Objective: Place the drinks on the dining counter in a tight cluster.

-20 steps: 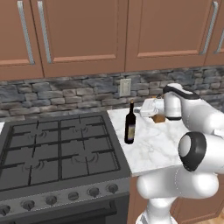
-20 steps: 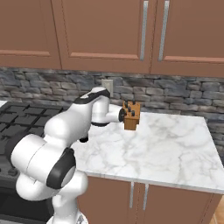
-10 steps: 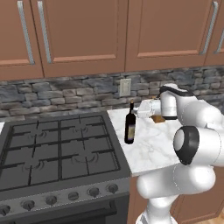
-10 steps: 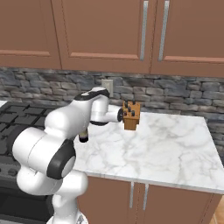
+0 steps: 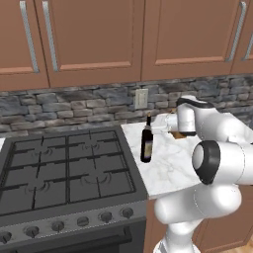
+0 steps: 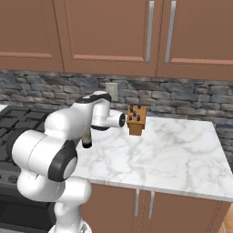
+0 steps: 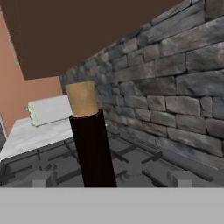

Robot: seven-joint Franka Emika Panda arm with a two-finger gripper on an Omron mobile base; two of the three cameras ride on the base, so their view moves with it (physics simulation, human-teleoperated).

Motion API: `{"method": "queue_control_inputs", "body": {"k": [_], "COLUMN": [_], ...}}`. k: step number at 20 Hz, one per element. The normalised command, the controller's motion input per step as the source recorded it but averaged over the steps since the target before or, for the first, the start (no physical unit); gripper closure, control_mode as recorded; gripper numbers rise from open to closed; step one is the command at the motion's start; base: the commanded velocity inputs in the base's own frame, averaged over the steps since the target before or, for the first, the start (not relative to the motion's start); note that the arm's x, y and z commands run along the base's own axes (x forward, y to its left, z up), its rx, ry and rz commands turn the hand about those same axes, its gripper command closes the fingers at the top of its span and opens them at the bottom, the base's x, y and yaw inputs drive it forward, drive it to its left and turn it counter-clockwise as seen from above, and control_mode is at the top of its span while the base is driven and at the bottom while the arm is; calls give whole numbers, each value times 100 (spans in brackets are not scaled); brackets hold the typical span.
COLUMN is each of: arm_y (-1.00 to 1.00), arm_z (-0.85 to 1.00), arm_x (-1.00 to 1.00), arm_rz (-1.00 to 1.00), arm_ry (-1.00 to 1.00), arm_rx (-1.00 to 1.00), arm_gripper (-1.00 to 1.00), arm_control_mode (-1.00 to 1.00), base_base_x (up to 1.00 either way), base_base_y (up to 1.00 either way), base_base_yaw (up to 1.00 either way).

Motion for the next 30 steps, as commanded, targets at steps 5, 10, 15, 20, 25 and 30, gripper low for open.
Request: {"method": "queue_control_inputs", "body": {"k": [5, 10, 15, 20, 25, 30], "arm_y": [6, 3, 5, 3, 3, 8], "arm_z": [-6, -7, -1, 3, 27, 41], "arm_x": [9, 9, 7, 0, -28, -47], "arm_rz": [0, 0, 0, 1, 6, 10], "arm_ry": [0, 0, -1, -2, -1, -9], "arm_rx": [0, 0, 0, 0, 0, -4], "arm_gripper": [-100, 100, 100, 100, 100, 100], "arm_control_mode": [-100, -100, -100, -100, -100, -100], "base_base_x": [0, 0, 0, 0, 0, 0], "base_base_y": [0, 0, 0, 0, 0, 0], "base_base_yaw": [0, 0, 0, 0, 0, 0]}}
